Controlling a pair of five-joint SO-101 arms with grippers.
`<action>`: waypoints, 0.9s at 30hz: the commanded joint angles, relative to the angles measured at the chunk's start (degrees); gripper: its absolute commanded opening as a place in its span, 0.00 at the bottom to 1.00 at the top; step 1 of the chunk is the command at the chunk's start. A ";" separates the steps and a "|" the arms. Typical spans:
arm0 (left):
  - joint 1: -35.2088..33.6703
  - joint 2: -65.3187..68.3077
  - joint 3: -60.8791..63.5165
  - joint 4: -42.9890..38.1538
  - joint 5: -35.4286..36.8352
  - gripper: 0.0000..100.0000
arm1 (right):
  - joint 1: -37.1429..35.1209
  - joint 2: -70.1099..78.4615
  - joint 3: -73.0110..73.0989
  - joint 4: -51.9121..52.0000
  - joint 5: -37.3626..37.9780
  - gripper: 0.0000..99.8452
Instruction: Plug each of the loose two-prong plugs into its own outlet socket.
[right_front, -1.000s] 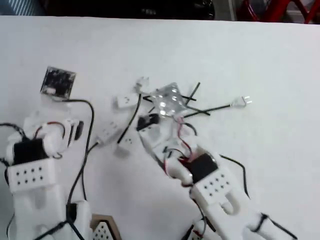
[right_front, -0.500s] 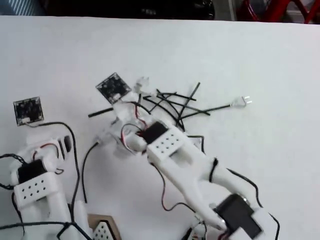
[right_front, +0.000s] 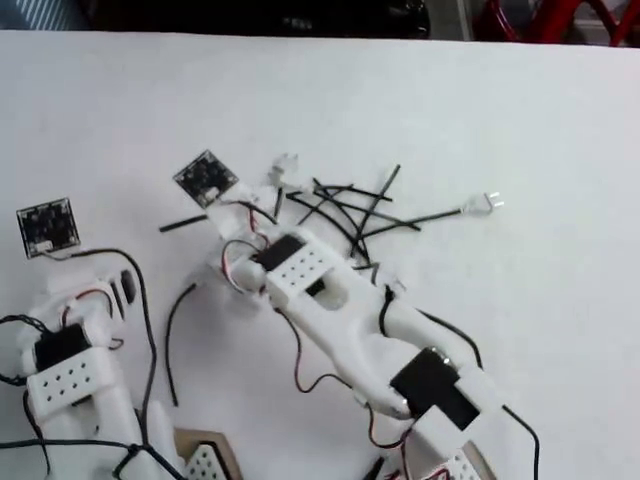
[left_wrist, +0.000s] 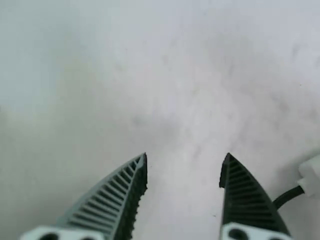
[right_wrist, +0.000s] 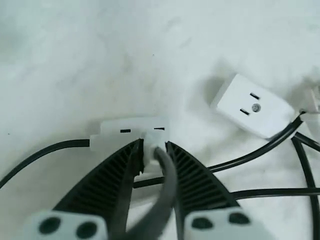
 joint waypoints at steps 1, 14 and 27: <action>-0.13 -1.36 -0.26 -1.32 0.53 0.24 | -0.48 -0.22 -2.73 -1.80 0.62 0.02; -0.04 -1.19 -0.18 -1.58 0.53 0.24 | 1.10 0.40 -2.64 -6.37 0.62 0.02; -0.04 -1.19 -0.18 -1.58 0.53 0.24 | 1.19 5.14 -2.46 -5.93 6.86 0.02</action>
